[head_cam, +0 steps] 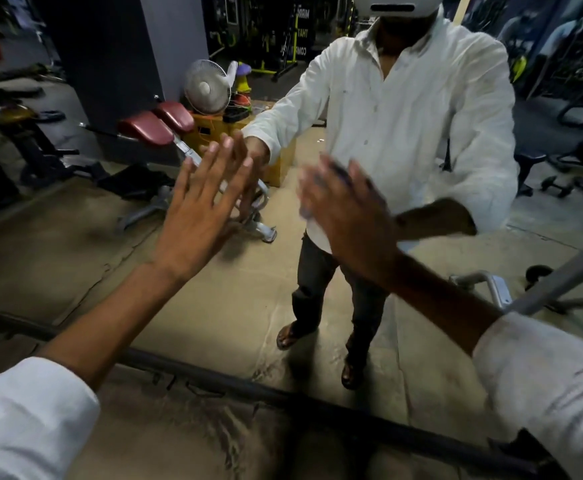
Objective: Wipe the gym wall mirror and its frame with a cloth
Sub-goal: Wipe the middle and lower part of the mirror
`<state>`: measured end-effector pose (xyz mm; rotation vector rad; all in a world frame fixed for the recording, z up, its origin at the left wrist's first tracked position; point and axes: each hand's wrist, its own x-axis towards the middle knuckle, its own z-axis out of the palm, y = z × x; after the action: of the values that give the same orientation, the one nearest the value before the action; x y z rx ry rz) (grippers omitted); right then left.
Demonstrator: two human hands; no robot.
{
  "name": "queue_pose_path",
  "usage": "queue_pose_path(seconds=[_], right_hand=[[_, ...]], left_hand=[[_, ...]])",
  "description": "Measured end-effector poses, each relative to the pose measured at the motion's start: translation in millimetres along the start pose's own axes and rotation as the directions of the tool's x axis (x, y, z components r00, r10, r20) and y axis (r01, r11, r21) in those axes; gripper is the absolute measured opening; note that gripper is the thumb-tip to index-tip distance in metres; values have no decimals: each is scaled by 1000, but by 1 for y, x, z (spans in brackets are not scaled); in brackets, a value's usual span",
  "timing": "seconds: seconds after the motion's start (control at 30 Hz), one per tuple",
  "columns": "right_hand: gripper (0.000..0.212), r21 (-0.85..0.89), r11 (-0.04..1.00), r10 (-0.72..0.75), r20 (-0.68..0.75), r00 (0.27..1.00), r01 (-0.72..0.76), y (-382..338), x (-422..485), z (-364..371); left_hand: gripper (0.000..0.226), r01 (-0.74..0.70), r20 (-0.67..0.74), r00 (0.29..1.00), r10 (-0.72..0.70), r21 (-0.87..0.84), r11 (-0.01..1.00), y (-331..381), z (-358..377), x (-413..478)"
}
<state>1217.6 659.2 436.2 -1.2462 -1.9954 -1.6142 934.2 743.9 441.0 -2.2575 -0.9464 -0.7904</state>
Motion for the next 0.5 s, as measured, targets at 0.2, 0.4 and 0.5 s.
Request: queue_pose_path(seconds=[0.2, 0.4, 0.5], right_hand=[[54, -120, 989, 90, 61, 994, -82, -41, 21, 13], [71, 56, 861, -480, 424, 768, 506, -144, -93, 46], [61, 32, 869, -472, 355, 807, 494, -128, -68, 47]], left_hand=[[119, -23, 32, 999, 23, 6, 1000, -13, 14, -2], [114, -72, 21, 997, 72, 32, 997, -21, 15, -1], [112, -96, 6, 995, 96, 42, 995, -25, 18, -1]])
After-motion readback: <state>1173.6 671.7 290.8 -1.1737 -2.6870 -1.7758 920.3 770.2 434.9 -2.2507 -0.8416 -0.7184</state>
